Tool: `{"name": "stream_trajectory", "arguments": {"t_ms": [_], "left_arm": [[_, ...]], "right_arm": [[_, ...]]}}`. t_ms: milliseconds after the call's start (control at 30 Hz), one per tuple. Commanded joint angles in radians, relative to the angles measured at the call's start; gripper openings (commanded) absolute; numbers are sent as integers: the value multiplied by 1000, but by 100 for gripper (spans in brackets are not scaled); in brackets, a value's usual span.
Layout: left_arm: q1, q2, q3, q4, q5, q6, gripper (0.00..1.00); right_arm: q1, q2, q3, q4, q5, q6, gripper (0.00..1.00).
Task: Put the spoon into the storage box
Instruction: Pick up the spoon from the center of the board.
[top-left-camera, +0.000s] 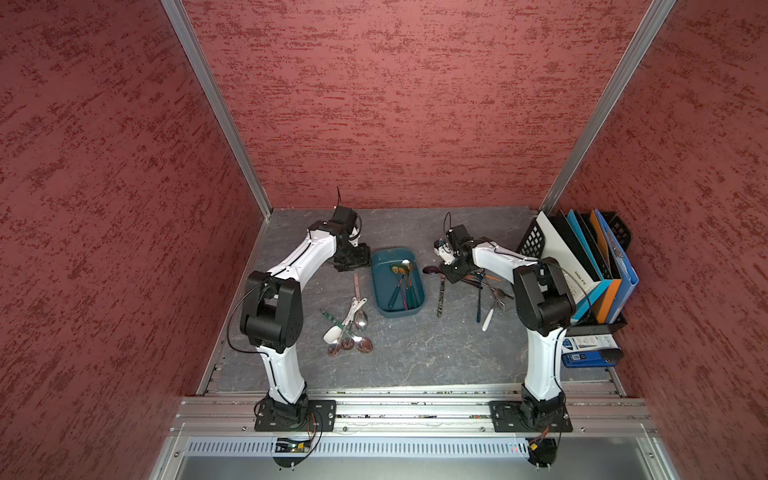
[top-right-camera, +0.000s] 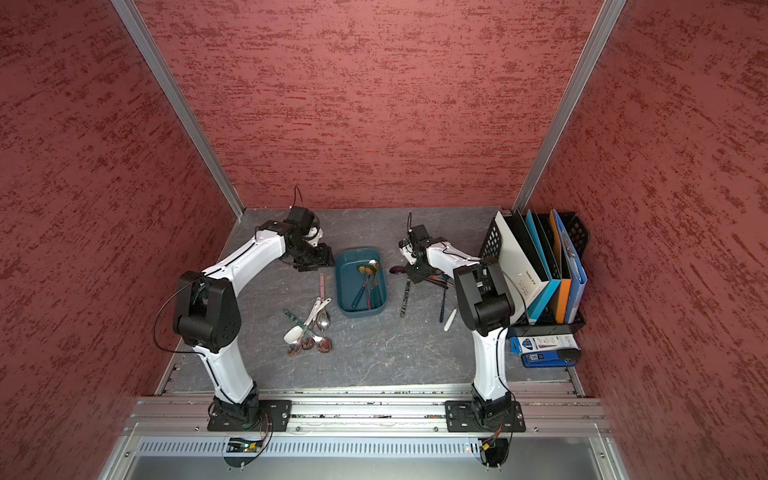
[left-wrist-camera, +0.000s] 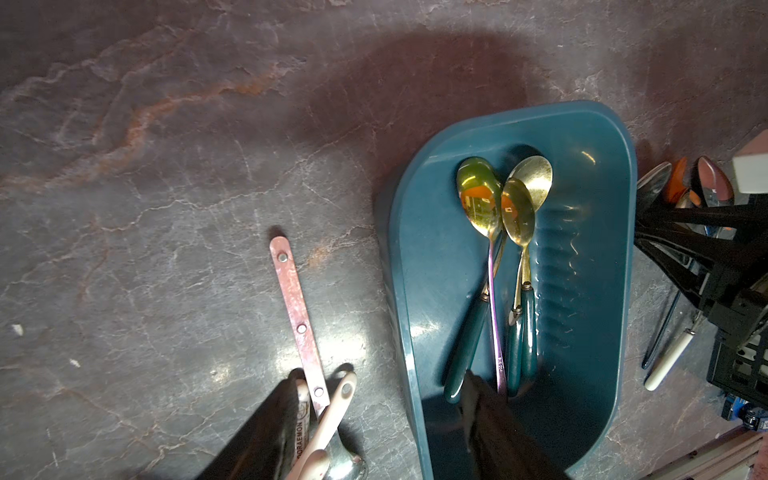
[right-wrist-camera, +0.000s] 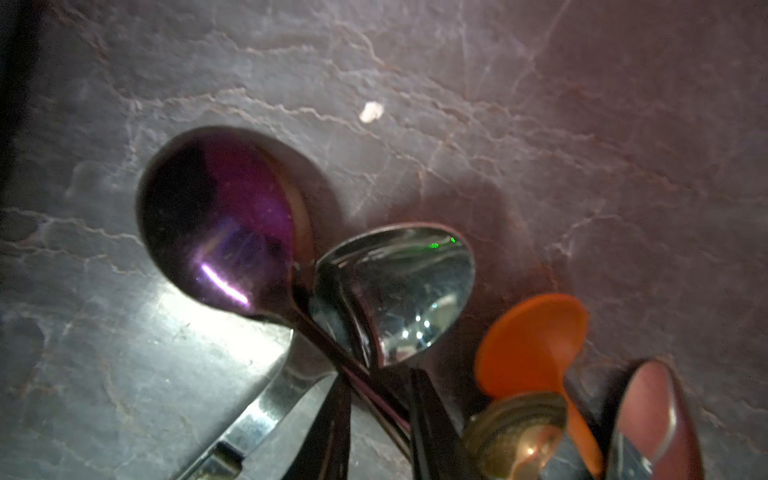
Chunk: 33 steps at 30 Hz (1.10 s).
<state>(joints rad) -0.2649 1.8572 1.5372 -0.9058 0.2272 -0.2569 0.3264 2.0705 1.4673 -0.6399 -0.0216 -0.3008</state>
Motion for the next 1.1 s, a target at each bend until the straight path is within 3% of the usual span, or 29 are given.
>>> {"name": "stream_trajectory", "arguments": {"t_ms": [0,267,667,833,1067], "left_arm": [[-4,4,23,-11,4,1,65],[-3,24,44,-16,13,7,65],[-14,69,69,-15,46,20,65],[-19,82,77,-15,55,26,65],[-19,88,78,-8,60,31,65]], "right_arm": [[5,27,15,3,-14,-2,21],[6,-33,-44,-29,-96,50,18],[32,-138,-159,-104,-89,263,15],[56,-181,-208,-113,-87,333,27],[56,-173,-148,-138,-25,269,29]]}}
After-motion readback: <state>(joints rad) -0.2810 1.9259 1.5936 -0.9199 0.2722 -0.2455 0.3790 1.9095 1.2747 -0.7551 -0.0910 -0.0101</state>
